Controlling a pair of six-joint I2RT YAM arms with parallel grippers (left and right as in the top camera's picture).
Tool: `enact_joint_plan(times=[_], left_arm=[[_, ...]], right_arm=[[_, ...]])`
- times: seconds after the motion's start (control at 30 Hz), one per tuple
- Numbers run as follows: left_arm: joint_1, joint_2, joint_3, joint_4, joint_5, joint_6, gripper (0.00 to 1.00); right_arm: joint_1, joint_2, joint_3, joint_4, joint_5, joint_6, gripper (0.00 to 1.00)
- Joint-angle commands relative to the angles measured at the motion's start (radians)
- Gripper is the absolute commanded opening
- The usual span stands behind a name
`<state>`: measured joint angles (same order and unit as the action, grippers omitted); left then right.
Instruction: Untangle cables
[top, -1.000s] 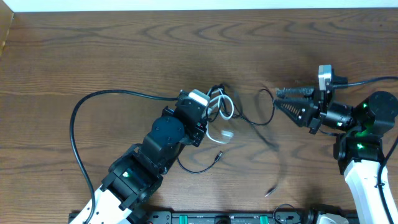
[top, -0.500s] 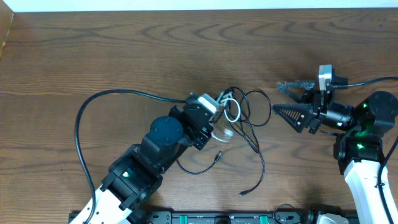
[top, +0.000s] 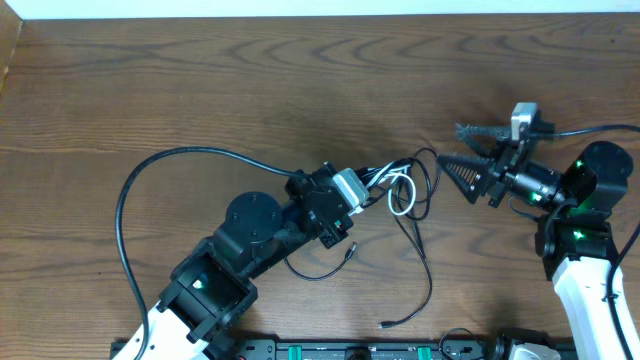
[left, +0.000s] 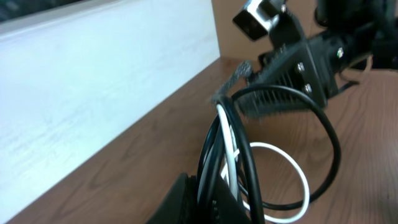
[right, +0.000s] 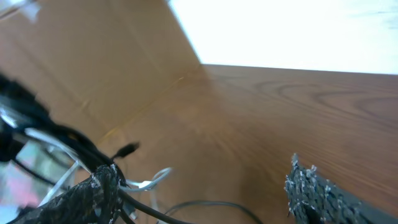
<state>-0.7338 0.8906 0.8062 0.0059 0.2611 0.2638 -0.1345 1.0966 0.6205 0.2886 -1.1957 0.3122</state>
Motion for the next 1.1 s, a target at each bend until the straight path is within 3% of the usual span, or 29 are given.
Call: enact_joint_plan(times=[0.0, 0.13, 0.5, 0.57, 0.8, 1.0, 1.07], left_arm=[[0.004, -0.010, 0.005, 0.028, 0.072, 0.012, 0.07], [0.004, 0.003, 0.005, 0.054, 0.204, 0.013, 0.07], [0.004, 0.015, 0.005, 0.054, 0.194, 0.013, 0.08], [0.004, 0.018, 0.005, 0.053, 0.195, 0.013, 0.08], [0.004, 0.049, 0.005, 0.053, 0.201, 0.004, 0.08], [0.004, 0.056, 0.005, 0.053, 0.199, 0.005, 0.09], [0.004, 0.056, 0.005, 0.052, 0.198, 0.005, 0.29]], right_arm=[[0.042, -0.003, 0.006, 0.003, -0.136, -0.103, 0.84], [0.104, -0.003, 0.006, 0.008, -0.140, -0.135, 0.85], [0.173, -0.003, 0.006, 0.100, -0.291, -0.134, 0.72], [0.175, -0.003, 0.006, 0.105, -0.308, -0.134, 0.61], [0.196, -0.003, 0.006, 0.105, -0.306, -0.135, 0.04], [0.193, -0.003, 0.006, 0.105, -0.299, -0.134, 0.01], [0.189, -0.003, 0.006, 0.105, -0.299, -0.134, 0.01]])
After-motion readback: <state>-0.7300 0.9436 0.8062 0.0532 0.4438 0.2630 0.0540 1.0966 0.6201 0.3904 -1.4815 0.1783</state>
